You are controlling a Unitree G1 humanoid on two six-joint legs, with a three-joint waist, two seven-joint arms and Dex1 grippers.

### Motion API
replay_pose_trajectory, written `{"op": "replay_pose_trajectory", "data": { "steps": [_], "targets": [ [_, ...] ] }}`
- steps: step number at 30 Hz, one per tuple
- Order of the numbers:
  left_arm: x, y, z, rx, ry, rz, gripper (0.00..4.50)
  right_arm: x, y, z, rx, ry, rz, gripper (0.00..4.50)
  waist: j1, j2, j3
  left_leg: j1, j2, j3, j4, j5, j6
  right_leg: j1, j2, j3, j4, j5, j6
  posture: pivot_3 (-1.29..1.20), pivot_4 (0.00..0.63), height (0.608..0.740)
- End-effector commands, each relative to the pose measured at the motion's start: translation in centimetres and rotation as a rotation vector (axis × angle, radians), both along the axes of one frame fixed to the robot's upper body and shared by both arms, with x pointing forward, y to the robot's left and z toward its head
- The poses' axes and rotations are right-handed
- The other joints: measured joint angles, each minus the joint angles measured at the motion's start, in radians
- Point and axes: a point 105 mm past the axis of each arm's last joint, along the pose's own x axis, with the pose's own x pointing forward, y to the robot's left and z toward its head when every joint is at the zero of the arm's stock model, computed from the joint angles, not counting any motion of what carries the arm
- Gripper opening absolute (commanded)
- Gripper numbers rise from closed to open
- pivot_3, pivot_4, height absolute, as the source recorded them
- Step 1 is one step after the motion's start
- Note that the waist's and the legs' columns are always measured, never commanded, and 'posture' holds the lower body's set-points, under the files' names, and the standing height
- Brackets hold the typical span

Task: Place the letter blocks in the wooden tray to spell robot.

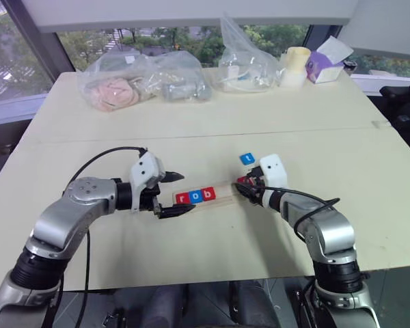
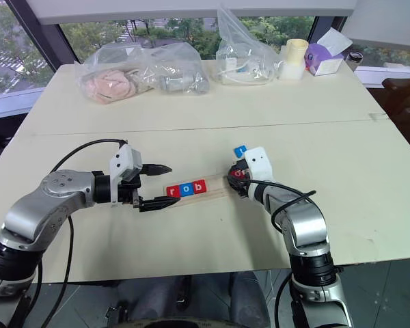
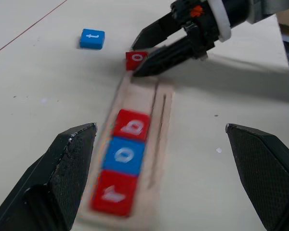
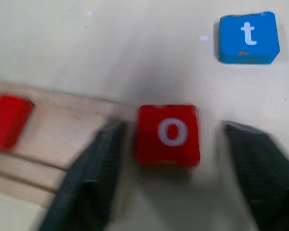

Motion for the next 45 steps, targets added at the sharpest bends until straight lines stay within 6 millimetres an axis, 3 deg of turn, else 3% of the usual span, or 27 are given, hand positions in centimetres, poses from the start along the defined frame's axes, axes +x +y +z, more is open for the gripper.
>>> {"op": "replay_pose_trajectory", "data": {
  "steps": [1,6,14,16,17,20,21,29,37,42,45],
  "targets": [
    [0.4,0.1,0.6,-0.001,-0.045,-0.008,4.50,-0.1,0.1,0.0,0.005,0.005,-0.003,1.47,0.000,0.000,0.000,0.000,0.000,0.000,0.000,0.000,0.000,0.001,0.000,0.000,0.000,0.000,0.000,0.00,0.150,0.740],
    [0.9,0.3,0.2,0.001,-0.042,-0.005,4.50,-0.4,0.5,0.1,0.016,0.008,0.007,1.47,0.000,0.000,0.000,0.000,0.000,0.000,0.000,0.000,0.000,0.001,0.000,0.000,0.000,0.000,0.000,0.00,0.150,0.740],
    [-0.1,0.3,-0.4,0.010,-0.041,-0.018,4.50,-0.5,0.4,1.4,0.137,0.014,-0.018,1.47,0.001,0.000,0.000,0.000,0.000,-0.001,-0.001,0.000,0.000,0.000,0.000,0.000,0.000,0.000,0.000,0.00,0.150,0.740],
    [-0.1,0.3,-0.4,0.012,-0.040,-0.019,4.50,-0.7,0.4,1.2,0.142,0.025,-0.019,2.48,0.001,0.000,0.000,0.000,0.000,-0.001,-0.001,0.000,0.000,0.000,0.000,0.000,0.000,0.000,0.000,0.00,0.150,0.740],
    [-0.1,0.3,-0.5,0.014,-0.040,-0.020,4.50,-0.9,0.4,1.0,0.146,0.034,-0.018,2.76,0.001,0.000,0.000,0.000,0.000,-0.001,-0.001,0.000,0.000,0.000,0.000,0.000,0.000,0.000,0.000,0.00,0.150,0.740],
    [0.1,0.2,-0.5,0.019,-0.037,-0.022,4.50,-1.2,0.5,0.7,0.159,0.058,-0.022,4.33,0.001,0.000,0.000,0.000,0.000,-0.001,-0.001,0.000,0.000,0.000,0.000,0.000,0.000,0.000,0.000,0.00,0.150,0.740],
    [0.3,0.2,-0.6,0.021,-0.036,-0.021,4.50,-1.3,0.5,0.6,0.156,0.061,-0.020,4.46,0.001,0.000,0.000,0.000,0.000,-0.001,-0.001,0.000,0.000,0.000,0.000,0.000,0.000,0.000,0.000,0.00,0.150,0.740],
    [1.3,0.3,-0.5,0.029,-0.034,-0.017,4.50,-1.0,-0.9,0.7,0.136,0.042,-0.076,4.46,0.002,0.000,0.000,0.000,0.000,0.000,-0.001,0.000,0.000,0.000,0.000,0.000,-0.001,0.000,0.000,0.00,0.150,0.740],
    [1.0,0.6,-0.7,0.031,-0.030,-0.023,4.50,-1.2,-2.1,2.7,0.190,-0.059,-0.103,4.46,0.001,0.000,0.000,0.000,0.000,-0.001,-0.001,0.000,0.000,0.000,0.000,0.000,-0.001,0.000,0.000,0.00,0.150,0.740],
    [0.9,0.9,-0.8,0.033,-0.027,-0.026,4.50,-3.4,-3.5,1.4,0.080,-0.063,-0.044,4.46,0.004,0.000,0.000,-0.001,0.001,-0.001,-0.002,0.000,0.000,-0.001,0.000,0.000,-0.001,-0.001,0.001,0.00,0.150,0.740],
    [1.1,0.9,-0.8,0.034,-0.027,-0.028,4.50,-3.8,-3.2,1.0,0.041,-0.069,0.007,4.46,-0.002,0.000,0.000,-0.001,0.001,0.000,-0.001,0.000,0.000,-0.001,-0.001,0.000,-0.001,-0.001,0.001,0.00,0.150,0.740]
  ]
}}
